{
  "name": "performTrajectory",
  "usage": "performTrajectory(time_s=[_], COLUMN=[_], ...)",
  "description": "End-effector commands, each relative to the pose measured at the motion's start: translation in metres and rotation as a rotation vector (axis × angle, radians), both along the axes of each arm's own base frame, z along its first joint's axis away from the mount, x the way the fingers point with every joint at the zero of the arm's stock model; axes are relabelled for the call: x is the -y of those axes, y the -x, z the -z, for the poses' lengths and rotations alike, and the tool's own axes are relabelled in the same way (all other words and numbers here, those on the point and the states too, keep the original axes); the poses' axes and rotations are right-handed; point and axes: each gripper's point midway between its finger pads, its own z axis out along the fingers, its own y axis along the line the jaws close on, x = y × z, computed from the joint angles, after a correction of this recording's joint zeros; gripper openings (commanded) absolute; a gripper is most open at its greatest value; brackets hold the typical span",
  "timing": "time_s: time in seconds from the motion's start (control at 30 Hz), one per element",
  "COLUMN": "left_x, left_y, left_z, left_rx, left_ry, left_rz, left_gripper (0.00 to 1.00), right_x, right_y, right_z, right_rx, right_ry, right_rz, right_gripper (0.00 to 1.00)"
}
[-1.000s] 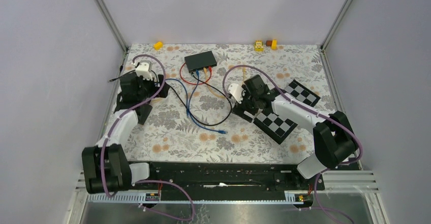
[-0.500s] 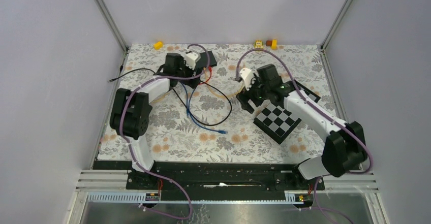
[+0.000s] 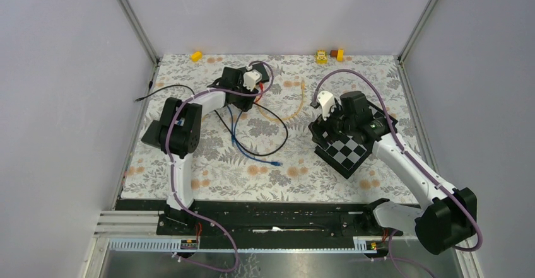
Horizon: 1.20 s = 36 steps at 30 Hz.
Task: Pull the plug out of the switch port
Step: Move the switch port to the center of the board.
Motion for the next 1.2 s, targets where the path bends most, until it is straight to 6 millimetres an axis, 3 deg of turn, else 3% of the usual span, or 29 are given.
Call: performTrajectory(time_s=[0.0, 0.1, 0.27, 0.4, 0.6, 0.73, 0.83, 1.03, 1.13, 1.17], left_x=[0.002, 0.008, 0.022, 0.033, 0.058, 0.081, 0.092, 0.091, 0.077, 0.070], left_y=[-0.011, 0.002, 0.046, 0.085, 0.154, 0.201, 0.216, 0.189, 0.170, 0.164], left_z=[0.003, 0.004, -0.005, -0.006, 0.014, 0.024, 0.013, -0.045, -0.083, -0.091], left_rx=[0.013, -0.016, -0.079, -0.150, -0.263, -0.327, -0.349, -0.161, -0.040, -0.007], left_ry=[-0.028, -0.024, 0.029, 0.084, 0.093, 0.104, 0.149, 0.212, 0.281, 0.298], left_rz=[-0.016, 0.006, 0.024, -0.056, -0.109, -0.051, -0.011, 0.019, -0.002, -0.019], left_gripper=[0.51, 0.34, 0.13, 0.09, 0.10, 0.25, 0.42, 0.75, 0.96, 0.98], right_x=[0.000, 0.001, 0.001, 0.003, 0.010, 0.017, 0.020, 0.024, 0.020, 0.017], right_y=[0.003, 0.002, -0.006, -0.018, -0.030, -0.029, -0.028, -0.027, -0.027, -0.028], right_z=[0.001, 0.003, 0.005, 0.005, 0.000, 0.002, 0.001, 0.001, 0.006, 0.008], right_rx=[-0.011, -0.011, -0.006, 0.012, 0.048, 0.055, 0.057, 0.059, 0.037, 0.027], right_ry=[-0.029, -0.028, -0.030, -0.026, -0.025, -0.035, -0.049, -0.077, -0.094, -0.102], right_rz=[0.005, 0.014, 0.048, 0.096, 0.128, 0.127, 0.126, 0.143, 0.142, 0.138], right_gripper=[0.90, 0.90, 0.90, 0.91, 0.91, 0.91, 0.92, 0.92, 0.92, 0.92])
